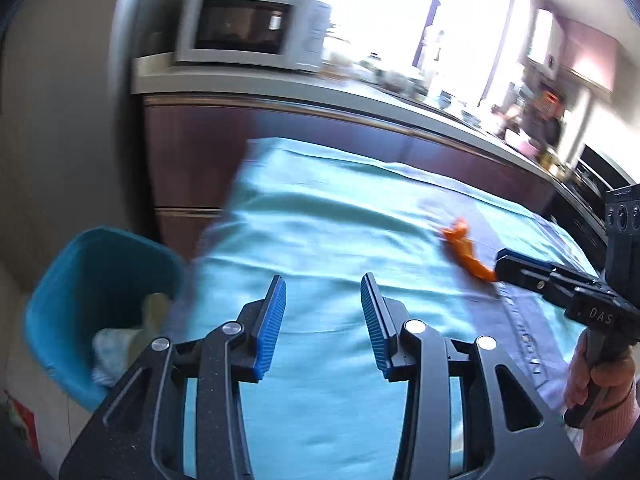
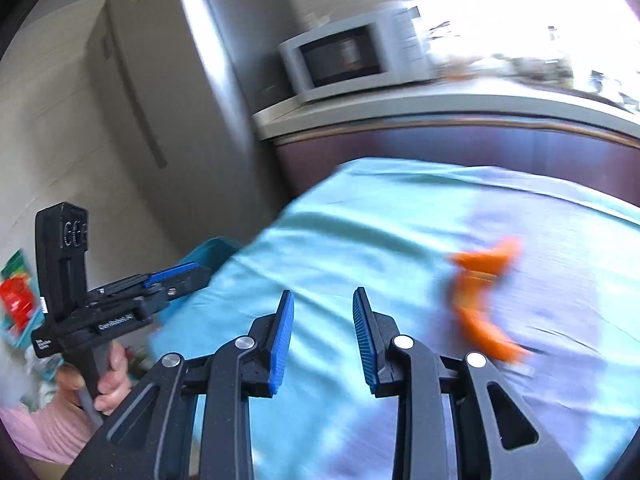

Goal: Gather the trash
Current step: 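Move both grippers back to the table toward the orange peel and foil bag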

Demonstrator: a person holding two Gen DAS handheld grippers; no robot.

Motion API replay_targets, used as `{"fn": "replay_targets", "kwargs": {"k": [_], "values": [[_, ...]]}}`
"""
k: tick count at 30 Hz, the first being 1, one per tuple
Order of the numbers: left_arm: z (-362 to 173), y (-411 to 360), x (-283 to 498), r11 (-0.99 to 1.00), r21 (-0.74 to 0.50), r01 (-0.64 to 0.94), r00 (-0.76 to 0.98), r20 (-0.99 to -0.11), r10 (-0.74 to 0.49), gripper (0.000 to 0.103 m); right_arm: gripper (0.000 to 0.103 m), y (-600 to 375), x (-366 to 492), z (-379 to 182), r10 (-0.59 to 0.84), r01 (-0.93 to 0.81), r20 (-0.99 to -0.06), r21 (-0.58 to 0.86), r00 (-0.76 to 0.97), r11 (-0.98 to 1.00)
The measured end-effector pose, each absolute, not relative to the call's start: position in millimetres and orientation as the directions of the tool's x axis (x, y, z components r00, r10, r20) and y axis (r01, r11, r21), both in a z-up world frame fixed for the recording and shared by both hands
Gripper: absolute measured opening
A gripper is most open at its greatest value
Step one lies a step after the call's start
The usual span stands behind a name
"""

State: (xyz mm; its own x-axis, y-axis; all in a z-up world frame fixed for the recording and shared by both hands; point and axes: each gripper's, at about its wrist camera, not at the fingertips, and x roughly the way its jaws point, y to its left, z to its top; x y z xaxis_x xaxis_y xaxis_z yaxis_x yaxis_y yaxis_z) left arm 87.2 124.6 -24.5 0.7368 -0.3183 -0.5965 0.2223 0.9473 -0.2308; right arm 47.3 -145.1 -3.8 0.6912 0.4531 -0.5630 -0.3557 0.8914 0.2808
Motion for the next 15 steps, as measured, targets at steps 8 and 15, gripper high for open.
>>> {"fn": "replay_targets", "kwargs": {"k": [8, 15], "values": [[-30, 31, 98, 0.893, -0.231, 0.386, 0.651, -0.618, -0.441, 0.043, 0.034, -252, -1, -4, 0.217, -0.09, -0.559, 0.245, 0.8, 0.965], [-37, -25, 118, 0.861, -0.242, 0.448, 0.587, -0.647, -0.487, 0.048, 0.034, -334, -20, -14, 0.029, 0.141, -0.557, 0.261, 0.83, 0.955]]}}
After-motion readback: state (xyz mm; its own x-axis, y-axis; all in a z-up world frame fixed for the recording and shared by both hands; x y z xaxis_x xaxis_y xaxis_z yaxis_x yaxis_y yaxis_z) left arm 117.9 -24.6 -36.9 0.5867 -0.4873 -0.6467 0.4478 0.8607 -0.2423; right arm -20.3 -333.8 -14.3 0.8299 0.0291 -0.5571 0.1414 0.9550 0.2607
